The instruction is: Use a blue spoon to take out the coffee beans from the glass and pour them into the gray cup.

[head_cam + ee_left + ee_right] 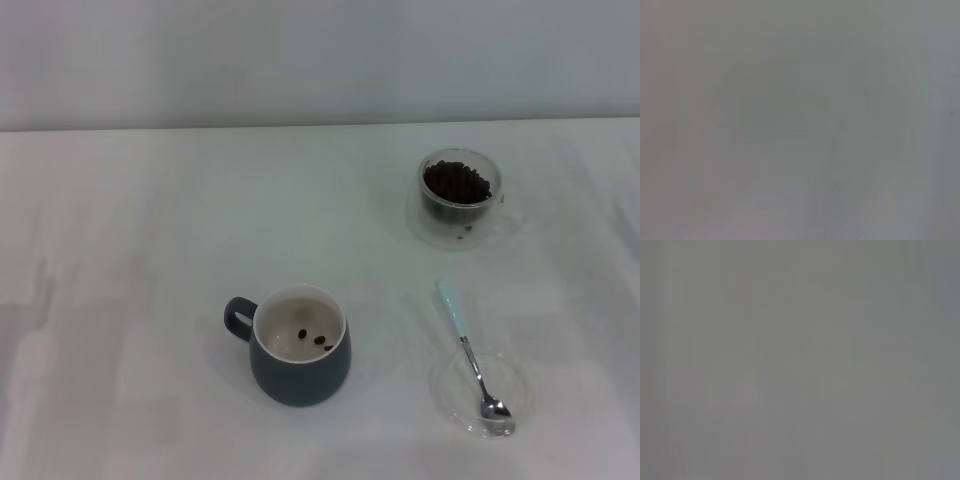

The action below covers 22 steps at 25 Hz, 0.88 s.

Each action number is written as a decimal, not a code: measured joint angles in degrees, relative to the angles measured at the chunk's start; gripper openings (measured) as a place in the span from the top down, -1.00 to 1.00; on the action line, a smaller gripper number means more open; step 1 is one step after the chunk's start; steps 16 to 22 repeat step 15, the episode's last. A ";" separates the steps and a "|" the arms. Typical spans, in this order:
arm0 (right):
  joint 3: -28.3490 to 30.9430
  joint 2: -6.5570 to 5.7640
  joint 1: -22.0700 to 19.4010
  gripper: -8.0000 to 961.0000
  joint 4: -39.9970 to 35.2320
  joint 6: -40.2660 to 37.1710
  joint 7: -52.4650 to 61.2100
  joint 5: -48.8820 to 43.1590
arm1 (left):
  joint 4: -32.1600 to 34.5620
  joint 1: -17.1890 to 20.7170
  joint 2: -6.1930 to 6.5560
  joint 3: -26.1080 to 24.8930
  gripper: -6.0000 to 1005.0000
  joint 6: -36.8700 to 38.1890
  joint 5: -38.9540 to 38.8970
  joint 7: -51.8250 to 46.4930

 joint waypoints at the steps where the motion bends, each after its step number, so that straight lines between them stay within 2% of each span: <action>1: 0.05 -0.01 0.04 -0.82 0.00 0.08 0.00 0.69 | 0.06 -0.19 -0.03 -0.03 -0.49 -0.01 -0.02 0.01; 22: 0.13 -0.06 2.09 -0.82 -0.14 0.08 -4.44 2.69 | 2.70 0.23 -0.22 0.43 -0.49 0.36 0.44 -0.06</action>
